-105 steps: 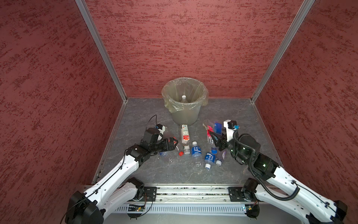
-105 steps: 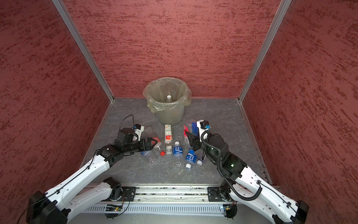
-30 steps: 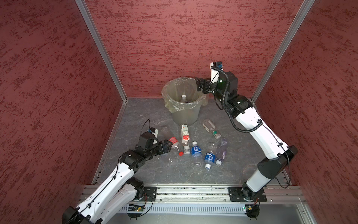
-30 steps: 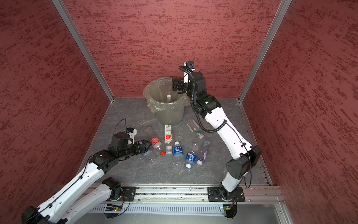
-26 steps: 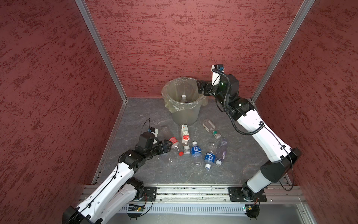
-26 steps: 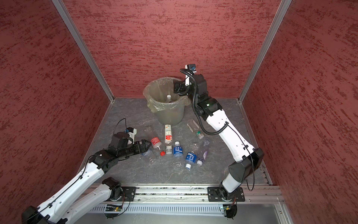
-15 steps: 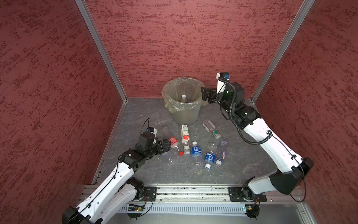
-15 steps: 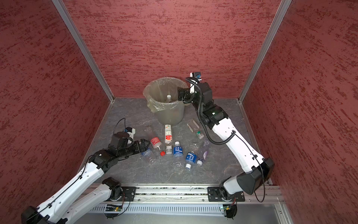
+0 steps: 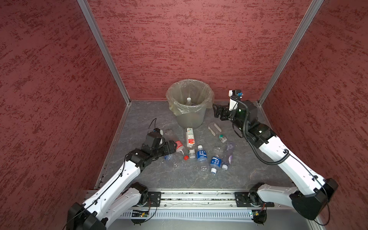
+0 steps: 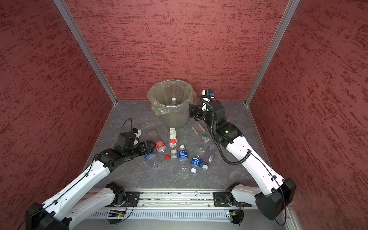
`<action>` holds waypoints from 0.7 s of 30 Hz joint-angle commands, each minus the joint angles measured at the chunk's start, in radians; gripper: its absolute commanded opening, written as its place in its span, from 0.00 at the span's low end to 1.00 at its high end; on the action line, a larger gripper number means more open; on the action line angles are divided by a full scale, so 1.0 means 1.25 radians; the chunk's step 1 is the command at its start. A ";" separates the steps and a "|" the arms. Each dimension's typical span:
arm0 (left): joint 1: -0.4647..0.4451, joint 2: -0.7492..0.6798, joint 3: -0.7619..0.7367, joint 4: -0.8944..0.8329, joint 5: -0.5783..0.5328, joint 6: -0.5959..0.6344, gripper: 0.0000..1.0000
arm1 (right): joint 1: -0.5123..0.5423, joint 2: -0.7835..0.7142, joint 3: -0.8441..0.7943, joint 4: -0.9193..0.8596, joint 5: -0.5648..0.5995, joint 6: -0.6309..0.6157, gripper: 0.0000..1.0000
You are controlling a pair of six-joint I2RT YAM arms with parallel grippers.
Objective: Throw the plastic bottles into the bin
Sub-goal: 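Withdraw the right gripper from the bin back toward the bottles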
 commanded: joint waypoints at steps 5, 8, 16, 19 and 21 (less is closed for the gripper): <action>0.002 0.128 0.092 0.038 0.011 0.060 0.99 | -0.002 -0.089 -0.119 -0.022 -0.004 0.065 0.95; -0.007 0.182 0.132 0.035 0.005 0.078 0.98 | -0.003 -0.125 -0.168 -0.021 -0.006 0.095 0.95; -0.082 0.325 0.239 0.011 -0.057 0.110 0.96 | -0.003 -0.174 -0.248 -0.047 0.005 0.130 0.95; -0.112 0.399 0.293 -0.013 -0.077 0.119 0.96 | -0.002 -0.174 -0.271 -0.062 0.004 0.148 0.95; -0.126 0.441 0.319 -0.015 -0.081 0.118 0.96 | -0.003 -0.173 -0.283 -0.073 0.005 0.160 0.95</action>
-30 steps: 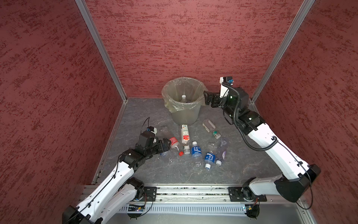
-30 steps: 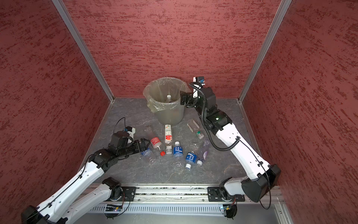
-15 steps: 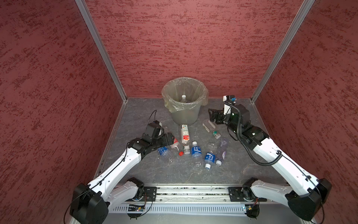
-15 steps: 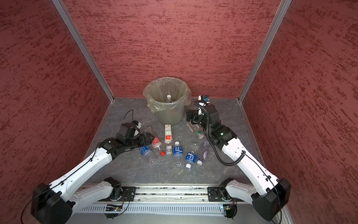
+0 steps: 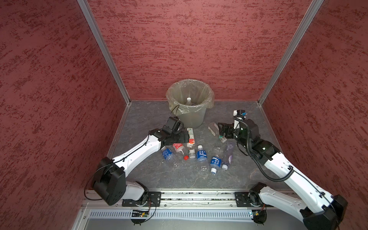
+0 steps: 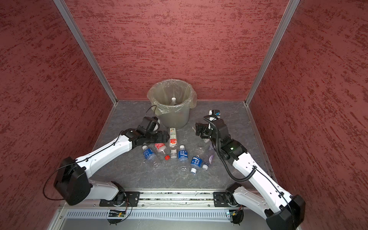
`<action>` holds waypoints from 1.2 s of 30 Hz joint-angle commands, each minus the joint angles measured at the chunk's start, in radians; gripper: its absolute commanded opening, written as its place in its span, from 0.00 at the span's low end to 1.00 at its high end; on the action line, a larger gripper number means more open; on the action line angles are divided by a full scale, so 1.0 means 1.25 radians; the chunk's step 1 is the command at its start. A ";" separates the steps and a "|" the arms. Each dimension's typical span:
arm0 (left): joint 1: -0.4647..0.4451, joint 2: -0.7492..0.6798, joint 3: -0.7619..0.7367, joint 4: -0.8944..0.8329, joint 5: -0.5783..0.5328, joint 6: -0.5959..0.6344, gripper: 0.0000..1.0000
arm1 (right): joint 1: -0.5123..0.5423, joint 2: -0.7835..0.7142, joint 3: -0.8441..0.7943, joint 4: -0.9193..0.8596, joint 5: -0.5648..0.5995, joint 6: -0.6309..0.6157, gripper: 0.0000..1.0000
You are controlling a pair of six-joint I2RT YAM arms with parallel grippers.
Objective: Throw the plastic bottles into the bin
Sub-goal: 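Withdraw the right gripper from the bin back toward the bottles, then lower the left gripper onto the white-label bottle beside the bin and close it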
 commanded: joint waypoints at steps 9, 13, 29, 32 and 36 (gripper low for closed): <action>-0.066 0.217 0.157 -0.072 -0.082 -0.007 0.97 | -0.002 0.026 -0.062 -0.079 0.001 0.060 0.96; -0.076 0.266 0.206 -0.090 -0.097 -0.014 0.97 | -0.003 0.053 -0.072 -0.098 -0.004 0.063 0.97; -0.079 0.384 0.328 -0.207 -0.150 -0.028 0.95 | -0.003 0.040 -0.096 -0.089 0.030 0.067 0.89; -0.079 0.398 0.337 -0.206 -0.145 -0.030 0.93 | -0.003 0.038 -0.096 -0.088 0.030 0.065 0.85; -0.081 0.410 0.336 -0.195 -0.144 -0.032 0.86 | -0.003 0.031 -0.101 -0.088 0.028 0.066 0.80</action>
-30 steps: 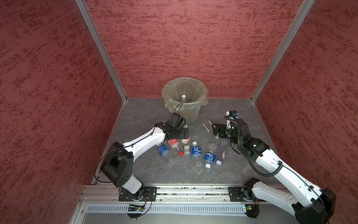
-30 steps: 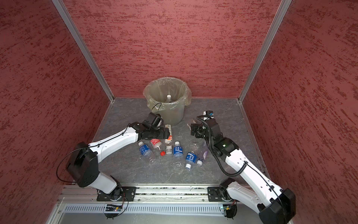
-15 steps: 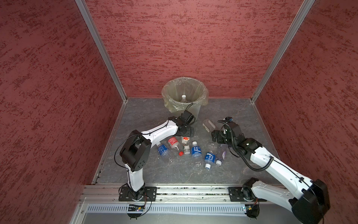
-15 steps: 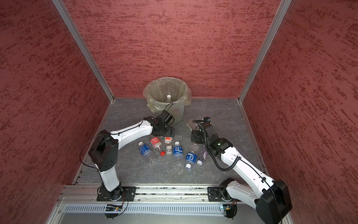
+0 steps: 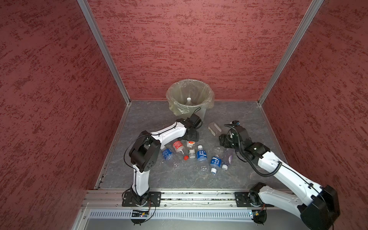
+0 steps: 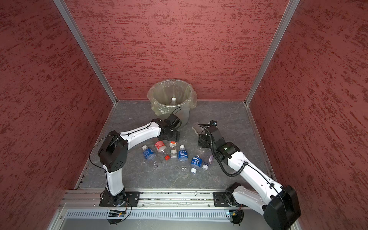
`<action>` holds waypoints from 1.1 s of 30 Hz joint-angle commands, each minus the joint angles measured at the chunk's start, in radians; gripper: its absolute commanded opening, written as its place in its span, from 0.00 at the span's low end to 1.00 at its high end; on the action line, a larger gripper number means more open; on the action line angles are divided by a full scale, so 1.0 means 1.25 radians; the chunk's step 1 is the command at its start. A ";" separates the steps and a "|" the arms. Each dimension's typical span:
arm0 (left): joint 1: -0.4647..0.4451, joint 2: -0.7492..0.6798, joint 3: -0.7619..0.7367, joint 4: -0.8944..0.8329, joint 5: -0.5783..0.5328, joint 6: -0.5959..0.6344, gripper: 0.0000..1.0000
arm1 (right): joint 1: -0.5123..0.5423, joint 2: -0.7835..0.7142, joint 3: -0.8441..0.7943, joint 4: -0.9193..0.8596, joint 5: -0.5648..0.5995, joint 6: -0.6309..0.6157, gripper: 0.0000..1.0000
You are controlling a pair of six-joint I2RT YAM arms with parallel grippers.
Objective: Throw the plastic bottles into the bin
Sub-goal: 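Lower the left gripper onto the white-label bottle beside the bin and close it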
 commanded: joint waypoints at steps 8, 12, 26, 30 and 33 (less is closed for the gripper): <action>-0.013 0.057 0.025 0.026 -0.002 -0.002 0.79 | -0.003 -0.027 -0.008 0.008 0.013 0.007 0.76; -0.025 0.076 0.030 0.039 -0.003 0.008 0.79 | -0.004 -0.031 -0.011 0.009 0.010 0.006 0.75; -0.054 0.045 -0.012 0.045 0.017 0.035 0.62 | -0.003 -0.027 -0.009 0.019 0.002 0.002 0.75; -0.064 0.041 -0.025 0.047 0.015 0.034 0.63 | -0.003 -0.027 -0.009 0.020 0.003 0.002 0.74; -0.066 0.030 -0.032 0.055 0.007 0.032 0.60 | -0.003 -0.022 -0.007 0.021 -0.001 0.001 0.74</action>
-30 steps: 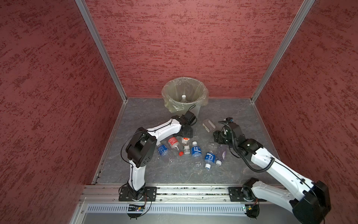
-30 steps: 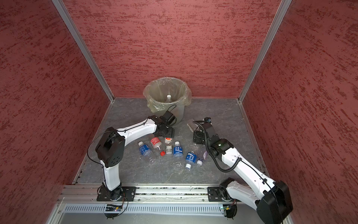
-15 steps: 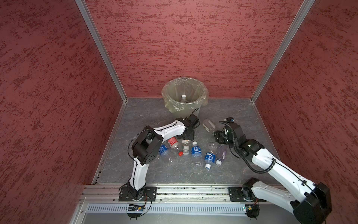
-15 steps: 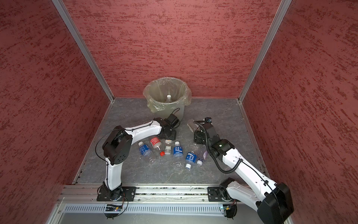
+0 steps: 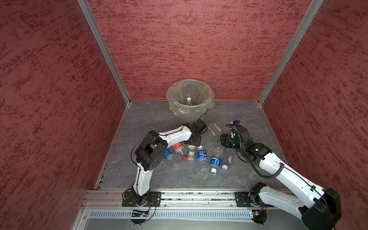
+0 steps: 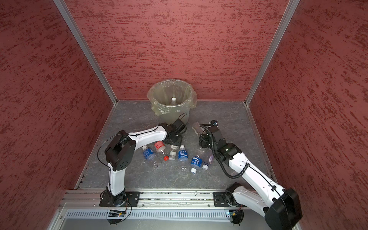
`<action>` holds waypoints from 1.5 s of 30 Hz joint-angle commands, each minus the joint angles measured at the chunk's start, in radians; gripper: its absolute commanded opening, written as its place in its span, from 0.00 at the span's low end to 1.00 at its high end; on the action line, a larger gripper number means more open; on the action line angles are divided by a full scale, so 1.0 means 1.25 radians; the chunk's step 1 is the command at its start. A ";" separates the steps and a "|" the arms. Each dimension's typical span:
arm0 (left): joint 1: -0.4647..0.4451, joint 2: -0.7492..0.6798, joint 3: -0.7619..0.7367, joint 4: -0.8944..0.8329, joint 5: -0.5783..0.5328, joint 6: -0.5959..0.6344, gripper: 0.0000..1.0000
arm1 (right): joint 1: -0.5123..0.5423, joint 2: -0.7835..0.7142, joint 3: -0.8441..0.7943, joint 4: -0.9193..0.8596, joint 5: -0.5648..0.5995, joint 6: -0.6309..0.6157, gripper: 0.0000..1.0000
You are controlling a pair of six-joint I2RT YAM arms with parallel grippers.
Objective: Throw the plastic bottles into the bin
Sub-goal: 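Lower the left gripper onto the white-label bottle beside the bin and close it, then lift the white-label bottle with the left gripper and raise it over the bin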
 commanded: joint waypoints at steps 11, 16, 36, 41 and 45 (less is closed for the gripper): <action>-0.038 -0.202 -0.121 0.102 -0.052 0.030 0.58 | -0.003 0.001 -0.003 0.025 -0.010 0.005 0.73; -0.049 -0.266 -0.159 0.114 -0.079 0.036 0.58 | -0.003 0.006 -0.002 0.032 -0.014 0.007 0.72; -0.123 -0.725 -0.451 0.260 -0.251 0.054 0.53 | -0.003 0.017 -0.013 0.110 -0.035 -0.017 0.70; -0.162 -0.911 -0.502 0.236 -0.336 0.068 0.52 | -0.003 0.039 -0.002 0.113 -0.041 -0.019 0.70; -0.178 -1.027 -0.490 0.200 -0.363 0.101 0.52 | -0.003 0.049 0.005 0.113 -0.045 -0.020 0.71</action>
